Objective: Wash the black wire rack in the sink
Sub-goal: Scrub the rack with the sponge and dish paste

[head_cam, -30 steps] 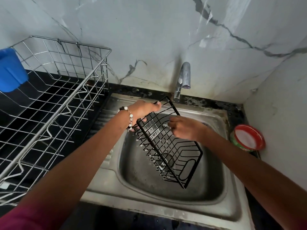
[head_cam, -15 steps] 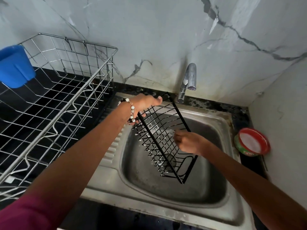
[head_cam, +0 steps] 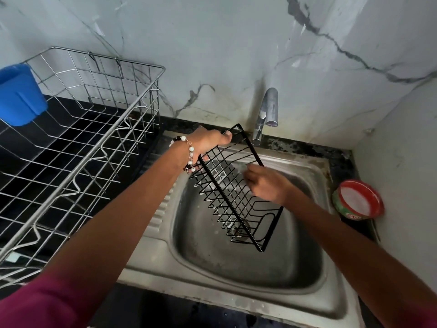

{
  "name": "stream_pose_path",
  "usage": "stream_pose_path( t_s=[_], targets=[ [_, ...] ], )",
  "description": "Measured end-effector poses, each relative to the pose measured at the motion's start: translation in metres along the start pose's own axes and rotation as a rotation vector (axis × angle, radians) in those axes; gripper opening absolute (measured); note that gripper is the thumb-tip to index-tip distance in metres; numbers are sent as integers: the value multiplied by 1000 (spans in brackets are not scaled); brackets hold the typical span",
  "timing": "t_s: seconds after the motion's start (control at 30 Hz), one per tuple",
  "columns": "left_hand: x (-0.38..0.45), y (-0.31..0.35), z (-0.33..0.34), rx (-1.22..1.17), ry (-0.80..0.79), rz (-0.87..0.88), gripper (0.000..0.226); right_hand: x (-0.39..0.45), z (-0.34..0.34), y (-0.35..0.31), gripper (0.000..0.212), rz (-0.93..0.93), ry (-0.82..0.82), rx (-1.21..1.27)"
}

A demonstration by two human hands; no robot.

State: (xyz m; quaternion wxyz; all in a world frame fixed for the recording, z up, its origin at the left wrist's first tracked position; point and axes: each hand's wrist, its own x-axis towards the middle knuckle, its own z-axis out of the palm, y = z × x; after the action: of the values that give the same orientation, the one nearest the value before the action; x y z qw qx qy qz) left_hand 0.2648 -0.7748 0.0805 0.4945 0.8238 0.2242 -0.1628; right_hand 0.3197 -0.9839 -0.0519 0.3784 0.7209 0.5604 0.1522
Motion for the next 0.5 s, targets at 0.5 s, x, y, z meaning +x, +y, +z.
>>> stream_pose_path(
  t_s=[0.5],
  targets=[
    [1, 1, 14, -53, 50, -31, 52, 18, -31, 52, 21, 48, 158, 28]
  ],
)
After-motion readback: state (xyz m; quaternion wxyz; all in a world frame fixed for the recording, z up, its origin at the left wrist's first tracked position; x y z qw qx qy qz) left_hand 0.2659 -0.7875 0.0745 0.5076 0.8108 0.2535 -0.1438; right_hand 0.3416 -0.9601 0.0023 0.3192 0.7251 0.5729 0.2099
